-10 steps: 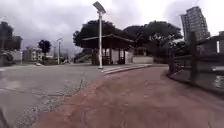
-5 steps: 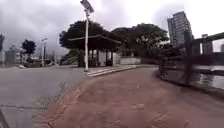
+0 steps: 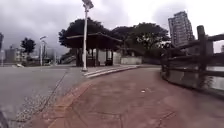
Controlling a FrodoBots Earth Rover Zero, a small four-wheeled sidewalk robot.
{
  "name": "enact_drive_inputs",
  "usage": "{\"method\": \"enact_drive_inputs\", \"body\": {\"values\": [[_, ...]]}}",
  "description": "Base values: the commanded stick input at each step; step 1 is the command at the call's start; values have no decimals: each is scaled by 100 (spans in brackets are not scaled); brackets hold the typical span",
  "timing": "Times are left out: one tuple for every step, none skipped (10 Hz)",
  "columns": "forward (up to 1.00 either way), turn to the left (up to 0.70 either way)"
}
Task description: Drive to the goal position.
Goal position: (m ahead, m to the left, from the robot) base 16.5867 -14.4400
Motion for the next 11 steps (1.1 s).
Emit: {"method": "enact_drive_inputs", "body": {"values": [[85, -34], [85, -34], [85, -24], [85, 0], [85, -10], [85, -33], [85, -26], [85, -5], [85, 0], [85, 0], [85, 0]]}}
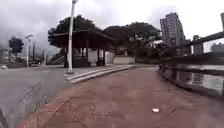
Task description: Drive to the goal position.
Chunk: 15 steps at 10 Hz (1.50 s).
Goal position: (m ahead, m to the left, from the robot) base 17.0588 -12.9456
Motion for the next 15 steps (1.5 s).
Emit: {"method": "enact_drive_inputs", "body": {"values": [[85, 0], [85, 0], [85, 0], [85, -20], [85, -22], [85, -2], [85, 0], [85, 0], [85, -4], [85, -33], [85, -28], [85, -9], [85, 0], [85, -3], [85, -26]]}}
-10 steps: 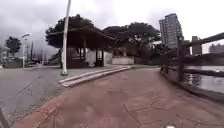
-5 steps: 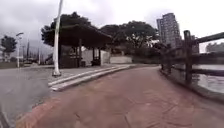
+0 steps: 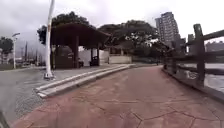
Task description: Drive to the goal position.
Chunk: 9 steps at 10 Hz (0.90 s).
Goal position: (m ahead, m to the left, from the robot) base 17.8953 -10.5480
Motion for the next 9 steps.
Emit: {"method": "enact_drive_inputs", "body": {"values": [[85, -27], [85, -13], [85, 0], [85, -12], [85, -25], [85, 0], [85, 0], [85, -14], [85, -34]]}}
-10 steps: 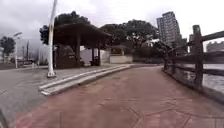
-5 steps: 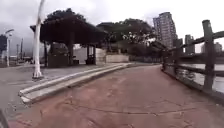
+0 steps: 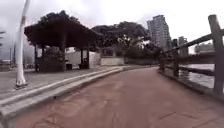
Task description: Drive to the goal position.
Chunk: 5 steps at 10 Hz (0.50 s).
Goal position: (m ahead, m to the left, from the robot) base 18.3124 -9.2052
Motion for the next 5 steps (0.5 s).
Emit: {"method": "enact_drive_inputs", "body": {"values": [[85, -34], [85, -8], [85, 0], [85, 0], [85, -4]]}}
